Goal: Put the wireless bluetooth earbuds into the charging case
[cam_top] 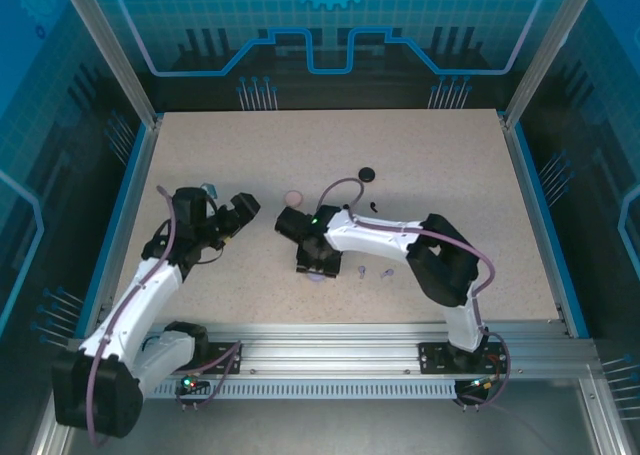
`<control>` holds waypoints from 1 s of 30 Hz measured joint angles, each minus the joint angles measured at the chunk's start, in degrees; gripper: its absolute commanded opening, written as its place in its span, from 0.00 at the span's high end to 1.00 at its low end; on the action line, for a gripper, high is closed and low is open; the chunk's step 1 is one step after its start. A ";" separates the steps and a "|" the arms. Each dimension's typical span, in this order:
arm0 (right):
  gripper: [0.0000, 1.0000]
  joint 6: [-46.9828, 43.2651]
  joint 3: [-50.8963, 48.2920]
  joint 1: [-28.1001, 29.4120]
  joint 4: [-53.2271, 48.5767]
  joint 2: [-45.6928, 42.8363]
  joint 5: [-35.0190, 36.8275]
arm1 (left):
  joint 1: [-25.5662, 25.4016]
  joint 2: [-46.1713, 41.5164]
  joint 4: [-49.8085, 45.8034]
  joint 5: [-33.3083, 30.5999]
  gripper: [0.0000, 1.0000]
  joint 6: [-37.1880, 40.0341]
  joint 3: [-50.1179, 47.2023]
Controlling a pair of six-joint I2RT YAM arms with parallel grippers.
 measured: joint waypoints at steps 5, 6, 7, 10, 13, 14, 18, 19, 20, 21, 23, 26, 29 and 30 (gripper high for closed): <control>0.59 0.02 0.02 -7.78 3.10 -4.02 -1.25 | -0.04 -2.45 9.84 4.13 0.01 -3.17 -8.92; 0.59 0.07 0.02 -9.70 3.85 -4.17 -1.77 | -0.17 -1.79 11.74 4.79 0.01 -3.50 -10.16; 0.59 0.15 0.02 -11.28 4.46 -4.17 -2.19 | -0.42 -1.14 13.73 5.31 0.01 -3.78 -11.19; 0.58 1.07 0.04 -14.95 6.19 -4.13 -3.89 | -2.12 0.57 20.98 6.45 0.01 -4.72 -14.23; 0.58 2.67 0.68 -16.76 8.17 -3.80 -6.08 | -5.29 2.71 28.98 6.84 0.01 -4.72 -16.74; 0.58 3.23 1.07 -17.07 8.79 -3.58 -6.80 | -6.78 3.67 31.19 6.86 0.01 -4.68 -17.11; 0.58 5.75 3.10 -17.33 11.45 -2.32 -9.73 | -12.83 7.63 39.60 5.90 0.01 -4.24 -17.42; 0.58 6.38 3.63 -17.31 12.00 -2.08 -10.36 | -13.97 8.66 41.79 5.42 0.01 -4.22 -17.55; 0.58 6.91 4.00 -17.31 12.48 -1.88 -10.99 | -14.73 9.60 43.58 4.87 0.03 -4.15 -17.70; 0.57 7.43 4.37 -17.31 12.98 -1.77 -11.47 | -15.32 10.51 45.22 4.28 0.05 -4.11 -17.86; 0.57 8.28 5.01 -17.27 13.73 -1.55 -12.24 | -16.06 12.28 47.69 3.04 0.16 -4.07 -17.94; 0.57 9.31 5.57 -16.96 14.14 -1.53 -12.85 | -16.87 14.05 50.62 1.11 0.27 -3.32 -17.94; 0.57 9.94 5.75 -16.33 14.40 -1.53 -13.20 | -17.55 15.45 53.13 -0.13 0.32 -2.71 -17.92; 0.57 10.14 5.75 -16.09 14.38 -1.53 -13.29 | -17.77 16.02 53.86 -0.52 0.32 -2.62 -17.92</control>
